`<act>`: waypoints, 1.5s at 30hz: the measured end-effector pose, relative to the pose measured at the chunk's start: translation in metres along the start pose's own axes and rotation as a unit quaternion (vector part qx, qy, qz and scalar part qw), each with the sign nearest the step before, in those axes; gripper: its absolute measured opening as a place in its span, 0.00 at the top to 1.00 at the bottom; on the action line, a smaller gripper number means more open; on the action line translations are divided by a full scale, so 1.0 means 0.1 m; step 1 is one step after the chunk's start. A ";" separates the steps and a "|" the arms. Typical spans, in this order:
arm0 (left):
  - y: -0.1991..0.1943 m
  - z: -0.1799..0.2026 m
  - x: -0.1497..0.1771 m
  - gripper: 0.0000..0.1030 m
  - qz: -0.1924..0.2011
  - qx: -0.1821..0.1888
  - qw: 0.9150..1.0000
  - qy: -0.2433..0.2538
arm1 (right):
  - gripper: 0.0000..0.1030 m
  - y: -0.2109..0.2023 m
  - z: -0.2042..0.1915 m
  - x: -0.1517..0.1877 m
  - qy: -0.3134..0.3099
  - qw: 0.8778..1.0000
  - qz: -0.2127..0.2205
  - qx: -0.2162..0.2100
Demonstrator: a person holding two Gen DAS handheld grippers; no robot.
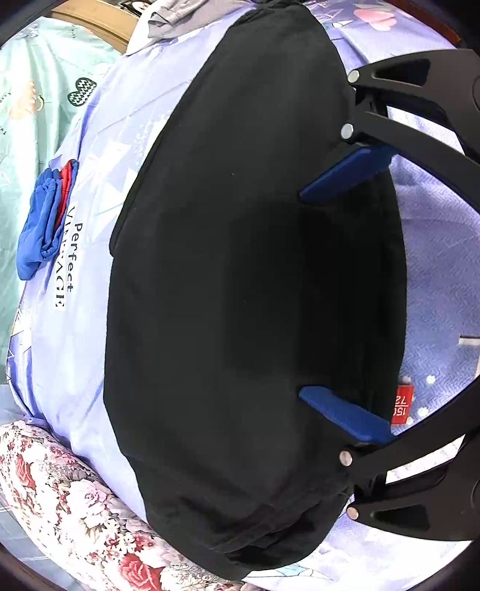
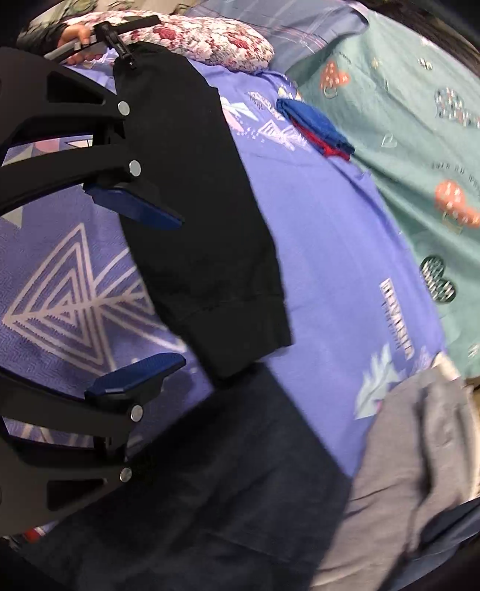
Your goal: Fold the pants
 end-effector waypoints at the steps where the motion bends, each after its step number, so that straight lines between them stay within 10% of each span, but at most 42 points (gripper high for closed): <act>1: -0.01 -0.01 0.01 0.02 0.001 0.003 1.000 -0.001 | 0.32 0.04 0.02 0.01 0.010 1.000 -0.005 0.002; 14: -0.10 -0.07 0.05 0.02 0.031 0.027 0.999 -0.034 | 0.32 0.43 0.13 -0.23 0.102 0.995 0.005 -0.022; 20: -0.08 -0.02 0.07 0.02 0.031 0.024 0.999 -0.028 | 0.71 0.46 0.17 -0.25 0.115 0.993 0.014 0.002; 25: -0.05 0.05 0.04 0.02 0.020 -0.002 1.000 -0.008 | 0.80 0.26 0.15 -0.28 0.141 0.989 0.046 -0.015; 33: -0.40 -0.17 -0.15 0.02 0.086 0.021 0.995 -0.036 | 0.81 -0.31 -0.75 -0.71 0.045 0.989 0.120 -0.067; 45: -0.15 -0.42 -0.07 0.02 0.070 0.022 0.994 -0.079 | 0.86 0.06 -2.09 -0.69 -0.084 0.987 0.079 -0.111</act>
Point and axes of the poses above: each gripper's, at about its wrist camera, not at the fingertips, and y roughly the way its jaws point, z to its right, x to its underside, the point moved 2 cm from there along y, roughly the way its jaws point, and after that the axes turned 8 degrees about -y, right-handed, at the moved point
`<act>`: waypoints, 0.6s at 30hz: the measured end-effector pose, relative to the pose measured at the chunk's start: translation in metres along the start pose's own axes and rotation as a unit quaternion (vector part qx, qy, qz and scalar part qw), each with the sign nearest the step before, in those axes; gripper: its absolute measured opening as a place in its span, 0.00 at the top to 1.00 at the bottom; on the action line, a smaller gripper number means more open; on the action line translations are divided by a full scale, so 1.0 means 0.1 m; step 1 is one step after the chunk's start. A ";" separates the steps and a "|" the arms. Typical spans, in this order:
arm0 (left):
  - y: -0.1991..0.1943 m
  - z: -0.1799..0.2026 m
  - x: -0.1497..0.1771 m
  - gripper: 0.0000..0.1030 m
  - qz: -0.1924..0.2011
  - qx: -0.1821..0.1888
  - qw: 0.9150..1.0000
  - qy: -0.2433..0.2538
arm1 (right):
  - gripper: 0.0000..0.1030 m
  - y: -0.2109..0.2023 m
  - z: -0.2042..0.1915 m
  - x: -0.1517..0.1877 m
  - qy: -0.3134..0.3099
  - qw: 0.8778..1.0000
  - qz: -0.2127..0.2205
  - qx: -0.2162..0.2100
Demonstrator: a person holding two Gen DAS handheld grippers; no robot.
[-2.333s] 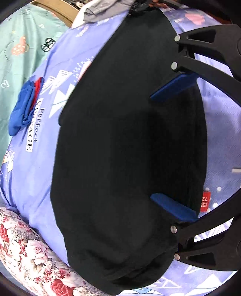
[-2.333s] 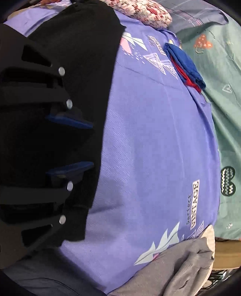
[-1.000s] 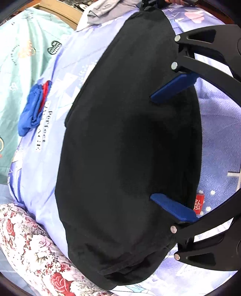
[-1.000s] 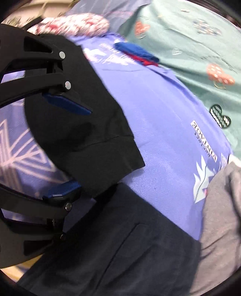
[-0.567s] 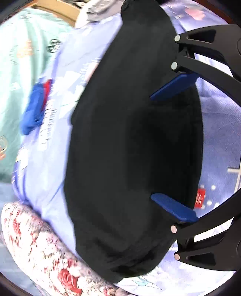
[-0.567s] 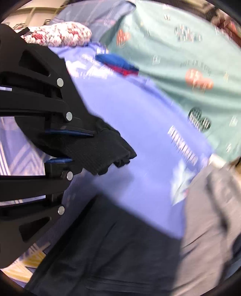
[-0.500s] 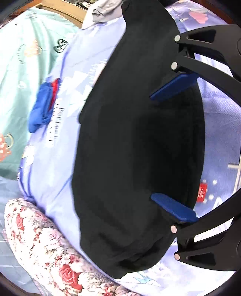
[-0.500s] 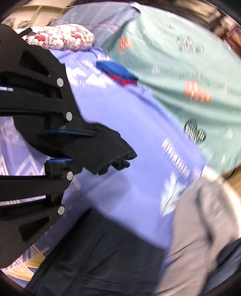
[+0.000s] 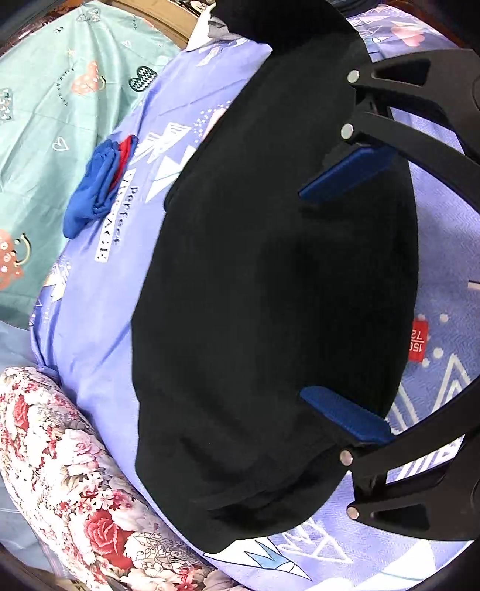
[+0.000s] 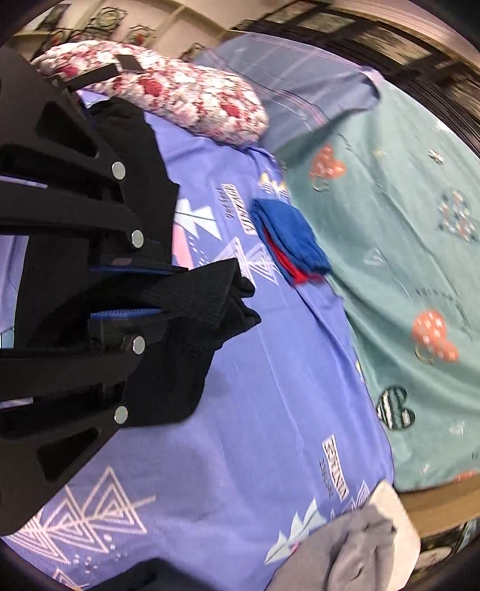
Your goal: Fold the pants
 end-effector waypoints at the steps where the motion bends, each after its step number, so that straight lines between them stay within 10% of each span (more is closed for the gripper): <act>1: 0.01 0.01 0.01 0.02 -0.001 -0.001 1.000 0.002 | 0.86 0.07 -0.09 0.02 -0.014 1.000 -0.009 0.000; 18: 0.05 -0.03 0.03 0.02 -0.016 0.062 0.998 -0.019 | 0.87 0.97 -1.12 0.56 -0.131 0.985 -0.106 -0.039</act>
Point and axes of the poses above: each gripper's, at about its wrist camera, not at the fingertips, and y roughly the way its jaws point, z to its right, x to its underside, the point moved 2 cm from there along y, roughly the way its jaws point, and after that the axes turned 8 degrees about -y, right-handed, at the moved point
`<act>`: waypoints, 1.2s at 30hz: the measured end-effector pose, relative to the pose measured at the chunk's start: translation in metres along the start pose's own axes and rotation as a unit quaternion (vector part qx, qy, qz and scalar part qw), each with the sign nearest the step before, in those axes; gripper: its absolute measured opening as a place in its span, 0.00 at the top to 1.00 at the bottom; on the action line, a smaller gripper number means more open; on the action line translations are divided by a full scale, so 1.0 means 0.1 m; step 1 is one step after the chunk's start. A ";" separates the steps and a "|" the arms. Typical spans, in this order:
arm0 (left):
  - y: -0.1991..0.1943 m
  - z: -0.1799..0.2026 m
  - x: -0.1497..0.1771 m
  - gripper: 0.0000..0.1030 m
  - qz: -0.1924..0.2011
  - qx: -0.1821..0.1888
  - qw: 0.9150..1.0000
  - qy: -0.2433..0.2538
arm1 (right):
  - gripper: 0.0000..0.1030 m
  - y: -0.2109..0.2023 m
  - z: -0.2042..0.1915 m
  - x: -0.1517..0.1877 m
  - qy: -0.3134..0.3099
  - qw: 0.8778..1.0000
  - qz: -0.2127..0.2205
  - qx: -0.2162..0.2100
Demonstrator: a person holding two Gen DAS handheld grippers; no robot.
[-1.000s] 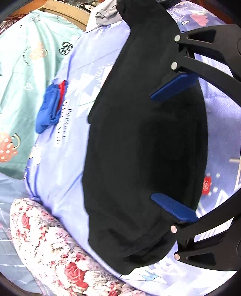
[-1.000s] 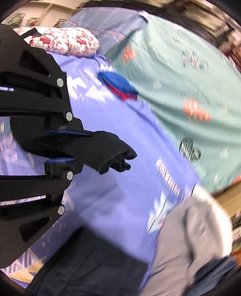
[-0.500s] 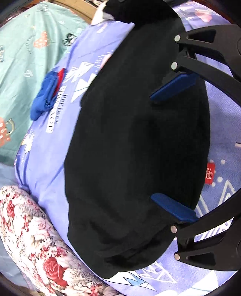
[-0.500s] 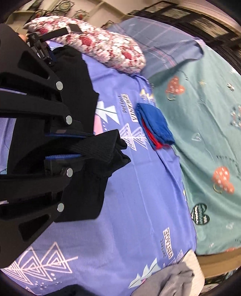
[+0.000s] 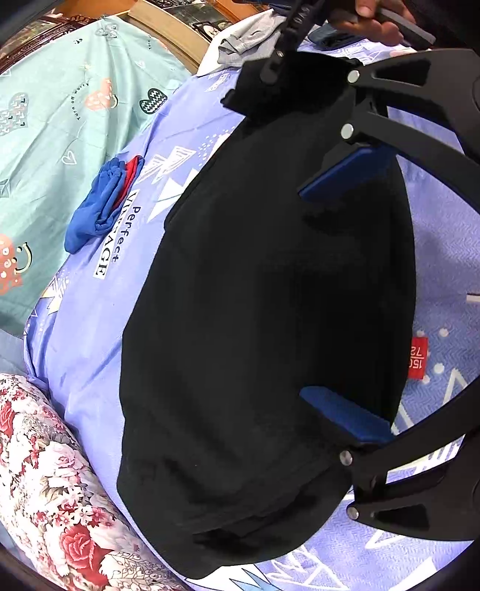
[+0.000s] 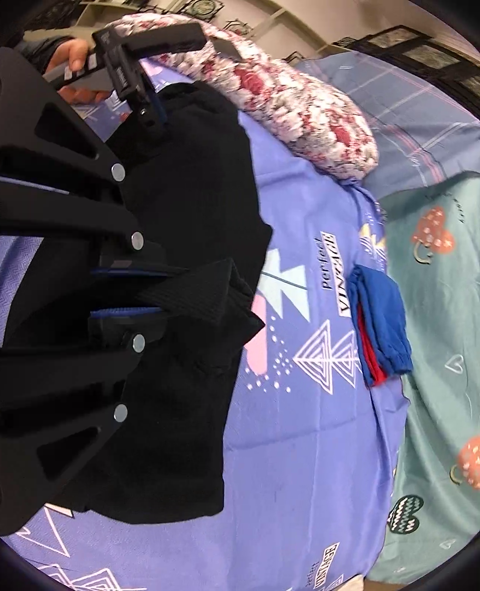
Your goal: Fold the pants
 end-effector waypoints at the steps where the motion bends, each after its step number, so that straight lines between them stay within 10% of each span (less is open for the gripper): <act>1: 0.00 0.01 0.00 0.02 0.000 -0.001 1.000 0.001 | 0.87 0.04 -0.03 0.02 -0.009 1.000 -0.005 0.004; 23: 0.04 0.02 -0.01 0.02 -0.006 -0.011 1.000 0.006 | 0.87 0.33 -0.47 0.11 -0.072 0.997 -0.029 -0.025; 26: 0.06 0.01 -0.02 0.02 -0.009 -0.012 1.000 0.005 | 0.80 0.50 -0.50 0.20 -0.081 0.993 -0.070 -0.041; 29: 0.06 0.01 -0.02 0.02 -0.009 -0.011 1.000 0.004 | 0.48 0.48 -0.56 0.20 -0.077 0.991 -0.072 -0.082; 36: 0.08 0.01 -0.03 0.02 -0.011 -0.017 1.000 0.010 | 0.51 0.18 -0.40 0.10 -0.033 0.989 -0.050 -0.137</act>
Point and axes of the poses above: each gripper's, at about its wrist camera, not at the fingertips, and y roughly the way its jaws point, z to its right, x to its underside, the point moved 2 cm from there along y, roughly the way its jaws point, and after that the axes turned 8 degrees about -y, right-handed, at the moved point
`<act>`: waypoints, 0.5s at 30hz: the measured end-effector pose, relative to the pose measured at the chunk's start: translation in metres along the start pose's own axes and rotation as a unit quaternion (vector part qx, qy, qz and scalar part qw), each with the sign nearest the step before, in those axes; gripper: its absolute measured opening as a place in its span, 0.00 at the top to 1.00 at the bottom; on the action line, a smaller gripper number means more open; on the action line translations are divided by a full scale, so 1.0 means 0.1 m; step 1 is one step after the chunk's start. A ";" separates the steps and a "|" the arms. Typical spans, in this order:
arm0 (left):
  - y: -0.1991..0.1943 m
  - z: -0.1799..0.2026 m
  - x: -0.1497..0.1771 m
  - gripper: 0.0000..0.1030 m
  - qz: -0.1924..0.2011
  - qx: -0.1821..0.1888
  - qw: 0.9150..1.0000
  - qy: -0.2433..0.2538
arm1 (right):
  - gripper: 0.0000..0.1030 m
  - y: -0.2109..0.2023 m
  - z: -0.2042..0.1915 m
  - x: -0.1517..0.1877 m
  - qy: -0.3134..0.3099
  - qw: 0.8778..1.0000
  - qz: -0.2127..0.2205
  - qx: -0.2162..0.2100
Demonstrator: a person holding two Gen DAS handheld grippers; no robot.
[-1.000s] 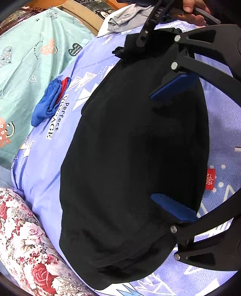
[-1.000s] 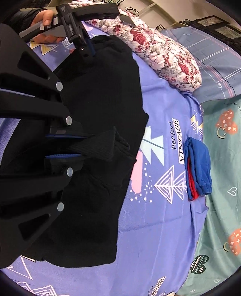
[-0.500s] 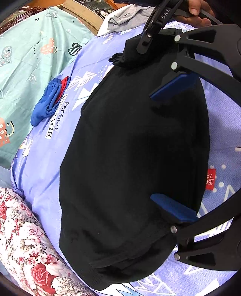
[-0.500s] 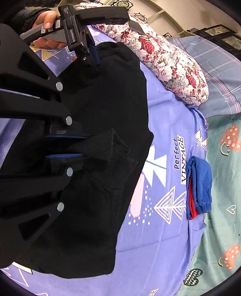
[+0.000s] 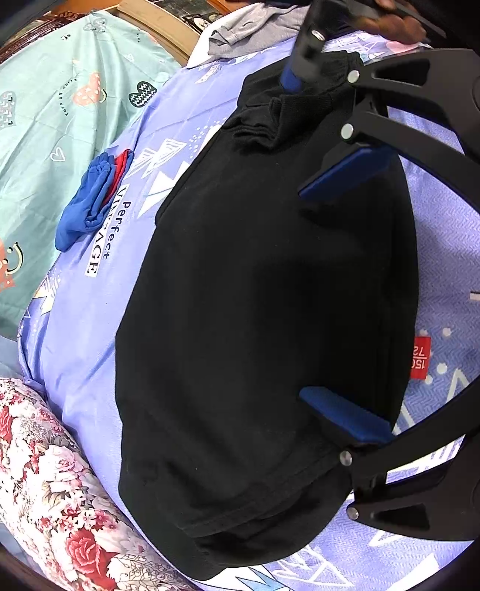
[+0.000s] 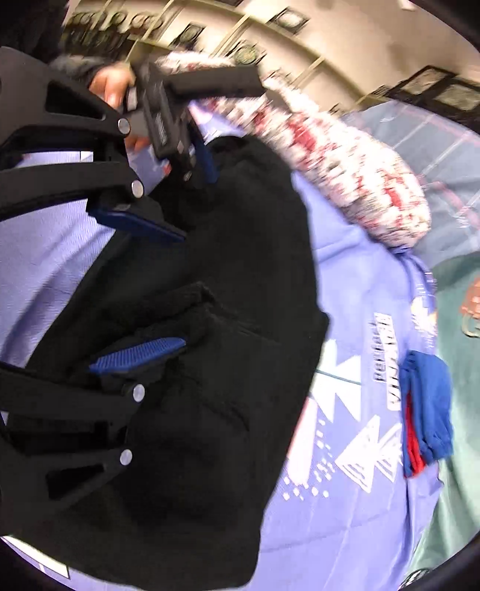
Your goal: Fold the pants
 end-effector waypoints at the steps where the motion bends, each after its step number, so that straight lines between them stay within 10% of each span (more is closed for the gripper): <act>1: 0.00 0.00 0.00 0.02 0.000 -0.001 1.000 0.000 | 0.53 -0.10 0.04 -0.01 0.001 1.000 0.011 0.009; 6: 0.04 0.07 0.00 0.02 -0.006 -0.026 1.000 0.017 | 0.84 -0.43 0.43 0.00 0.024 0.995 0.042 0.085; 15: 0.07 0.11 0.01 0.02 -0.012 -0.048 0.998 0.034 | 0.84 -0.30 1.25 -0.02 0.078 0.975 0.011 0.209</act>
Point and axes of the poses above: each gripper's, at about its wrist camera, not at the fingertips, and y roughly the way its jaws point, z to its right, x to its underside, the point moved 2 cm from there along y, roughly the way its jaws point, and after that the axes turned 8 degrees about -y, right-handed, at the moved point
